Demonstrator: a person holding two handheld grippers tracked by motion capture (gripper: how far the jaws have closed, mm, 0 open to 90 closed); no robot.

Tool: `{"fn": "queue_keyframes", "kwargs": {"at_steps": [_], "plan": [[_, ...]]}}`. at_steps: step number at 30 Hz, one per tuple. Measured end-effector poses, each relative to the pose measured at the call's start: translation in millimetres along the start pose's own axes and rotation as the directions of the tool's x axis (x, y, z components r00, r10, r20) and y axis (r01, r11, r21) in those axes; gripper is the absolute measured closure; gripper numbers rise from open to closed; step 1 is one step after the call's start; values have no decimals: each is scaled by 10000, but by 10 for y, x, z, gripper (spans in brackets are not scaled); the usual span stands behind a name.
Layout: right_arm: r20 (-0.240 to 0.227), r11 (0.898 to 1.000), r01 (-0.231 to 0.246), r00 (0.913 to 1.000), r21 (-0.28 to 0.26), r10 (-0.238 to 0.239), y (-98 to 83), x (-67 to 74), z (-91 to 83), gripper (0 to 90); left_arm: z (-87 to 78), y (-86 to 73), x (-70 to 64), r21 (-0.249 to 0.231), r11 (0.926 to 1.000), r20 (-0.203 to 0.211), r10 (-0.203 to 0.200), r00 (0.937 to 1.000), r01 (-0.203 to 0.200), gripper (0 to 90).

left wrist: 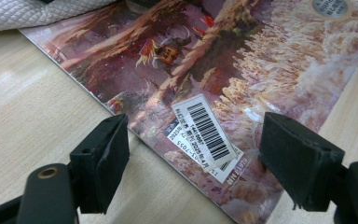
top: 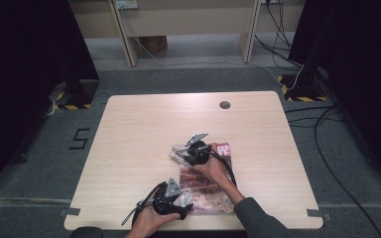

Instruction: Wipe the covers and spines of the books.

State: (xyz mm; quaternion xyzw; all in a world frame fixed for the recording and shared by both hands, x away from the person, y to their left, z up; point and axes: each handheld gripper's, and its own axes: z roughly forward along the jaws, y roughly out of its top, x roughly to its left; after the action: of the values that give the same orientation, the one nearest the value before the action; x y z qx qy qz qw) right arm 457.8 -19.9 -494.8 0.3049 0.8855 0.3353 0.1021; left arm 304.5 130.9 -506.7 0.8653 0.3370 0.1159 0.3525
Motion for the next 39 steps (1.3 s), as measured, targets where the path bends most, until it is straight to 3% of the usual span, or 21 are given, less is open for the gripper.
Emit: {"fn": "queue_keyframes", "kwargs": {"at_steps": [3,5,13,16,19,22,27,30,35,39], "plan": [[418,9999,-66,9991,-110,71,-23,-55,-12,798,-1,-4,-9,-43,10000,-38,1,10000,-2,239],[345,9995,-195,9992,-245,203,-45,-56,-16,800,-1,-7,-7,-56,10000,-40,-18,10000,17,238],[-101,9997,208,9997,-126,-209,-122,88,-90,798,-6,-16,-27,-143,9999,-170,-18,9999,16,238],[-56,9996,197,9998,-206,-198,-130,63,-88,797,-10,-20,-28,-148,9999,-148,-37,9999,35,239],[337,9996,176,9993,-204,-169,-146,24,-106,797,-21,-37,-37,-214,9998,-193,15,9998,-19,238],[251,9997,-61,9997,-245,68,-178,3,-127,800,-27,-43,-48,-235,9997,-258,11,9997,-17,238],[-222,9997,128,9997,-190,-132,-203,90,-150,799,-46,-61,-53,-199,9998,-247,-25,9997,20,238],[-190,9994,292,9994,-180,-296,-205,110,-153,797,-61,-80,-60,-218,9998,-245,-49,9997,44,238],[73,9996,195,9998,-200,-193,-216,54,-167,796,-90,-108,-70,-151,9999,-104,-61,9999,60,233],[21,9998,48,10000,-206,-48,-237,54,-182,798,-91,-126,-72,-237,9995,-118,-192,9997,189,227]]}}
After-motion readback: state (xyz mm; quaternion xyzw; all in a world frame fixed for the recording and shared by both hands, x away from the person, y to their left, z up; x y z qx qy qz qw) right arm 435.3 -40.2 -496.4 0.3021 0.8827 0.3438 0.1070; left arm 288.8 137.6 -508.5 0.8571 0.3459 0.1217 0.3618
